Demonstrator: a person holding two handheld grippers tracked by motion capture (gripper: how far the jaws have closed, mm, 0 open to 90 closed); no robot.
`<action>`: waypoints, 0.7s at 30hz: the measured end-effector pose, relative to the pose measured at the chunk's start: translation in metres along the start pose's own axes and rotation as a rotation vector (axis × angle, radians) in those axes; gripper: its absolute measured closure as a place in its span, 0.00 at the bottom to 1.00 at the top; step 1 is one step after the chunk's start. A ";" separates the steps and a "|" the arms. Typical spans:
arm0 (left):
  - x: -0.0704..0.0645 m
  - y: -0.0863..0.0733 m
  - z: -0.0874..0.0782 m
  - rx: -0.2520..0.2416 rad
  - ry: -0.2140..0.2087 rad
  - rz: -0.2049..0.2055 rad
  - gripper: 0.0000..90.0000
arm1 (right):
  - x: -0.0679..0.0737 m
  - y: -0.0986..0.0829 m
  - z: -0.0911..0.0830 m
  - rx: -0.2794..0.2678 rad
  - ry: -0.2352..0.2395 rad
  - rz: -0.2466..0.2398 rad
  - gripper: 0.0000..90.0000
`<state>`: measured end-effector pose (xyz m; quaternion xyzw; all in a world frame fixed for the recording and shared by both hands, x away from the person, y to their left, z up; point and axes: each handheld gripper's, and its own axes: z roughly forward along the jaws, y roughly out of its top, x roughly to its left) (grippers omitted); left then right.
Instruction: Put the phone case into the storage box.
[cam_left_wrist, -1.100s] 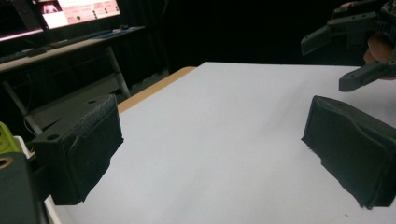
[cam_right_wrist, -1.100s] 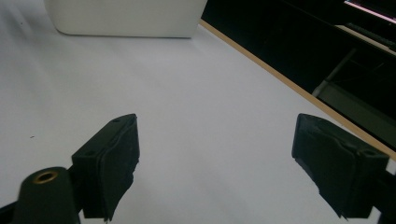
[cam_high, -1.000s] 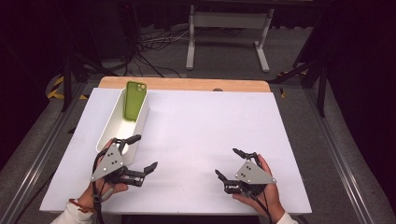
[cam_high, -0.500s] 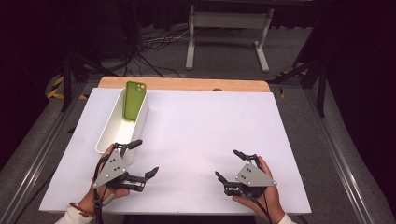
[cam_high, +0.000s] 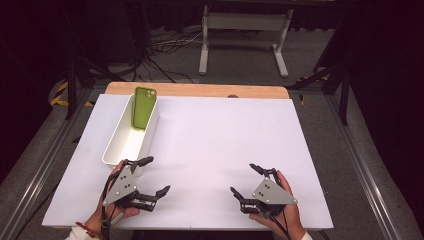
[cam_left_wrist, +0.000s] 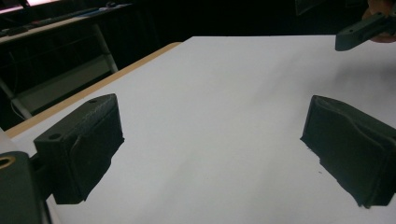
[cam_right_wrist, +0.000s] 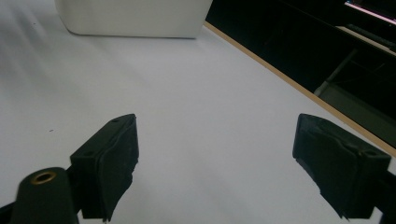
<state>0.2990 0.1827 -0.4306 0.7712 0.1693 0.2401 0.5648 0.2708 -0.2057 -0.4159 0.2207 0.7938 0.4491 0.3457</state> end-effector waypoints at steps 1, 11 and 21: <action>0.000 -0.001 0.001 0.003 -0.006 0.000 0.07 | 0.000 0.000 0.000 0.000 0.000 0.000 0.17; -0.001 -0.001 0.003 0.008 -0.011 0.001 0.07 | -0.002 -0.003 -0.001 0.000 0.003 0.003 0.17; -0.001 0.000 0.001 -0.002 -0.023 0.009 0.06 | 0.000 -0.002 0.000 0.005 -0.005 -0.001 0.17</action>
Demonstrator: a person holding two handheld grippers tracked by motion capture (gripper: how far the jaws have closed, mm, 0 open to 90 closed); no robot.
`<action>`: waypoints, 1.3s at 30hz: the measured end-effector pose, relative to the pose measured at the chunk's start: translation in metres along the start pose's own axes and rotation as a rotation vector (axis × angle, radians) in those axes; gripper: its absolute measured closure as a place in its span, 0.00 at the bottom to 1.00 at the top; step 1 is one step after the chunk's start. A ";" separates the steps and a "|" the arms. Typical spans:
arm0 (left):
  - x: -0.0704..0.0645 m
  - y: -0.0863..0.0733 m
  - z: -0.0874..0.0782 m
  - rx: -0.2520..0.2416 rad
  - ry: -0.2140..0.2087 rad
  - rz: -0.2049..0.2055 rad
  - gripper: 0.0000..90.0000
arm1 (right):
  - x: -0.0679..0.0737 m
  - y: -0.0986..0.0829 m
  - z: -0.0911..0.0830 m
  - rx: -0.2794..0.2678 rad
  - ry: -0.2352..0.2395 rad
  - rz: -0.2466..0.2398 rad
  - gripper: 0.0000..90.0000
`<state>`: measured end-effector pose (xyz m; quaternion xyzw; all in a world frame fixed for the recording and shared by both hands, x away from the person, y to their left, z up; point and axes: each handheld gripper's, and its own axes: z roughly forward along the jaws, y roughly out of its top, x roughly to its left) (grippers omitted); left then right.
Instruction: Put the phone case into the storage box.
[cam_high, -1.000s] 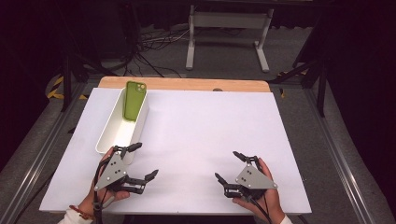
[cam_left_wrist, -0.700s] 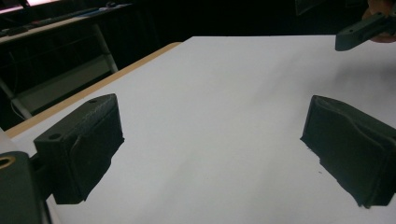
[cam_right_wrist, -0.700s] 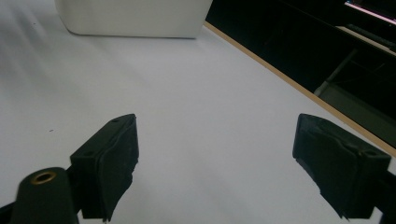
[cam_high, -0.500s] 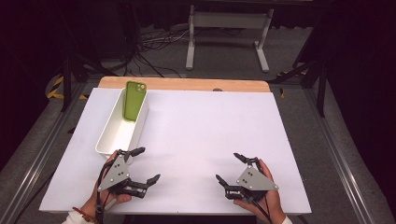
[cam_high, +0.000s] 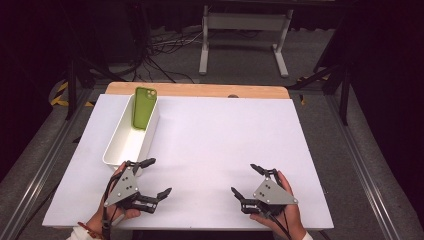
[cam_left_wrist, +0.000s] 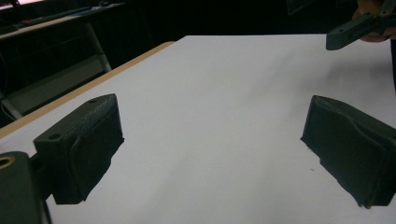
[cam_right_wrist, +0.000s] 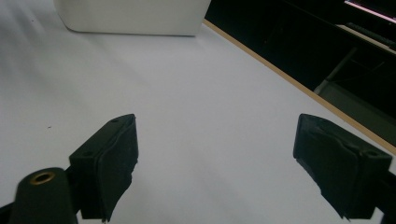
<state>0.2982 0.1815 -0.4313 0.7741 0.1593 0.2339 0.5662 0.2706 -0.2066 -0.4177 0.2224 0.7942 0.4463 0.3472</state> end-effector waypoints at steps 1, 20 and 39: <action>0.000 0.000 0.000 0.002 0.002 0.004 0.06 | 0.000 0.000 0.000 -0.001 0.002 0.000 0.17; -0.001 0.001 0.001 0.001 -0.006 0.010 0.06 | 0.000 0.000 0.000 0.001 0.005 0.004 0.17; -0.002 0.001 0.004 0.011 -0.017 0.012 0.06 | -0.002 -0.001 -0.001 -0.003 0.002 0.001 0.17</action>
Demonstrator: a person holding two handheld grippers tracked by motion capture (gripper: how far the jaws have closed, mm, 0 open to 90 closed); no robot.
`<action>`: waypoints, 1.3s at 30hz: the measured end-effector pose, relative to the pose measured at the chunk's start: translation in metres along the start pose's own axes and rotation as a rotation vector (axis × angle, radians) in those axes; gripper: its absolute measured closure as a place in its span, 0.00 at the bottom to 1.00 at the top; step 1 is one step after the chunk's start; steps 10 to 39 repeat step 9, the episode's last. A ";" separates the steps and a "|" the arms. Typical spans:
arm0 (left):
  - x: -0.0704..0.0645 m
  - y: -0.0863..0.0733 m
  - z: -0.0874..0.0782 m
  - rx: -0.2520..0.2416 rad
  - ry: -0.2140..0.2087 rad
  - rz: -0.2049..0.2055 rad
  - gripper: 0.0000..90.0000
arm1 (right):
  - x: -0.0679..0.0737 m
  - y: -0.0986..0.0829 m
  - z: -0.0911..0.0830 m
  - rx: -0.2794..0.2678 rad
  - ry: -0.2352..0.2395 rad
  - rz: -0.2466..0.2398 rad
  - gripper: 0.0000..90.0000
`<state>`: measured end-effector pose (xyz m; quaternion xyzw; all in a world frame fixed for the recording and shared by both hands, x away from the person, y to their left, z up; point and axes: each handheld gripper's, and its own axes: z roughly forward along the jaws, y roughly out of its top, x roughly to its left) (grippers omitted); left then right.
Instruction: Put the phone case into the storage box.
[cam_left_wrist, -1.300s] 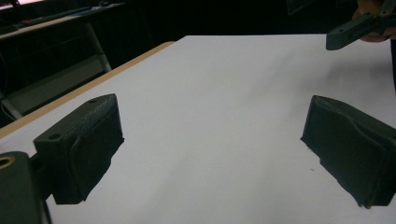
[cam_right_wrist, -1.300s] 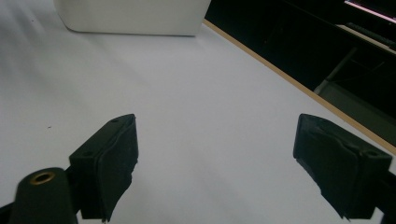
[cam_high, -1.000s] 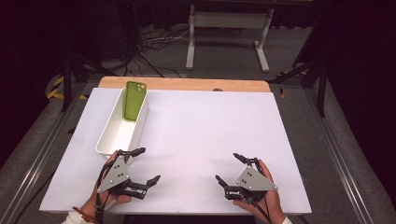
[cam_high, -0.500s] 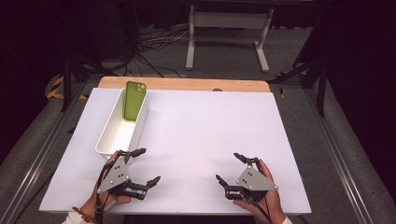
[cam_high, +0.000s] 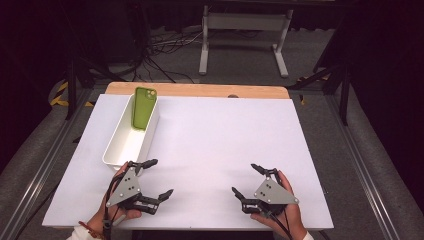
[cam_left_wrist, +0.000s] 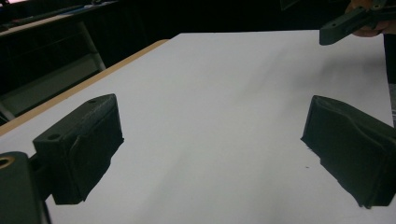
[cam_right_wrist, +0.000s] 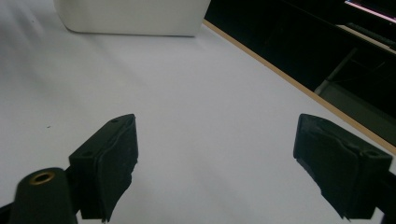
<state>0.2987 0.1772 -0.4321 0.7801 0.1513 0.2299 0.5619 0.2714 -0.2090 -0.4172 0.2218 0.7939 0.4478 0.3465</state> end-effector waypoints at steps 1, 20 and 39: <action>0.000 0.000 0.000 0.001 0.001 0.000 0.06 | 0.000 0.000 0.000 -0.001 -0.001 0.000 0.17; -0.001 0.000 0.002 0.003 -0.002 -0.001 0.06 | -0.001 0.000 -0.001 -0.002 0.000 0.006 0.17; -0.001 0.000 0.002 0.003 -0.002 -0.001 0.06 | -0.001 0.000 -0.001 -0.002 0.000 0.006 0.17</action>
